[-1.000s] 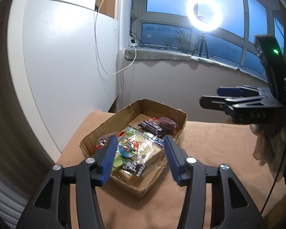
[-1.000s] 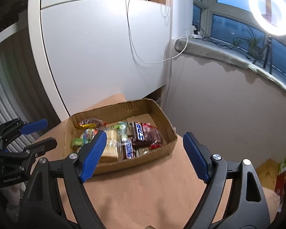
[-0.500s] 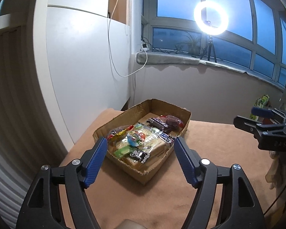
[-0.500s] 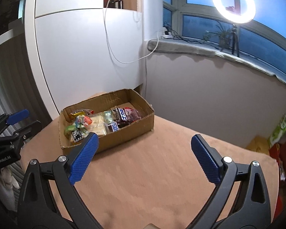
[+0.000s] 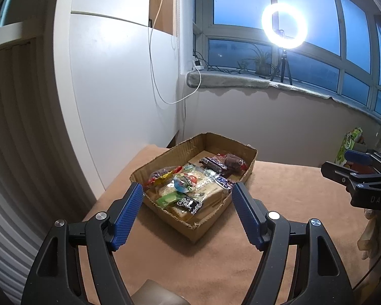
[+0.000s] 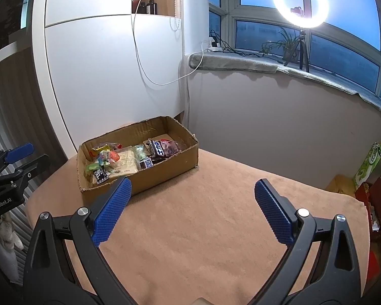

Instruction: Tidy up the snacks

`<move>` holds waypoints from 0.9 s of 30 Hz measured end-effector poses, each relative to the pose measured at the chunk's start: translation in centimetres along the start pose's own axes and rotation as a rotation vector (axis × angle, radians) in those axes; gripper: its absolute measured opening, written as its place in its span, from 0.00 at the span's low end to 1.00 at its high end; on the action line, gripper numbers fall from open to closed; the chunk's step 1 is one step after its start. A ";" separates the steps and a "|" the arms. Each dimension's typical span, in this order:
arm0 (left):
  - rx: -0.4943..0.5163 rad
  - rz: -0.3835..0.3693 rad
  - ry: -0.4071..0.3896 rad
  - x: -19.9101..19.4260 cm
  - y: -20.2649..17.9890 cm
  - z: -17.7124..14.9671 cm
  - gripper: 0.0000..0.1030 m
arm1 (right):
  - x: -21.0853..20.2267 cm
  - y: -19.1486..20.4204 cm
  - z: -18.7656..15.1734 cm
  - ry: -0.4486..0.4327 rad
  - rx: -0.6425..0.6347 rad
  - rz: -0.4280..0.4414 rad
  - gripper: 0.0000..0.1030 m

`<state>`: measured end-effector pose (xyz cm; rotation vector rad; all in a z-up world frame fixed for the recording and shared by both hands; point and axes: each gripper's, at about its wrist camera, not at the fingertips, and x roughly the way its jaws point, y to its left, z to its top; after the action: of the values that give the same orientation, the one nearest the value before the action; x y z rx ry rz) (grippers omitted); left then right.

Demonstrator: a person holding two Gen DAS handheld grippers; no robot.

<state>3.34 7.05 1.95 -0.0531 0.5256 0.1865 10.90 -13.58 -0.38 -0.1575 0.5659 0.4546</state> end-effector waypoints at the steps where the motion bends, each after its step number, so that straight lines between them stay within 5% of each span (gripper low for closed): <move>1: 0.000 0.000 0.001 -0.1 0.0 0.0 0.70 | 0.0 0.0 0.0 0.000 0.000 0.002 0.97; 27: 0.003 0.000 0.001 -0.3 0.2 -0.1 0.71 | -0.1 0.3 -0.7 0.010 0.002 0.009 0.97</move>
<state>2.98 7.22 2.02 -0.0502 0.5268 0.1857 10.35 -13.54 -0.96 -0.1551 0.5776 0.4626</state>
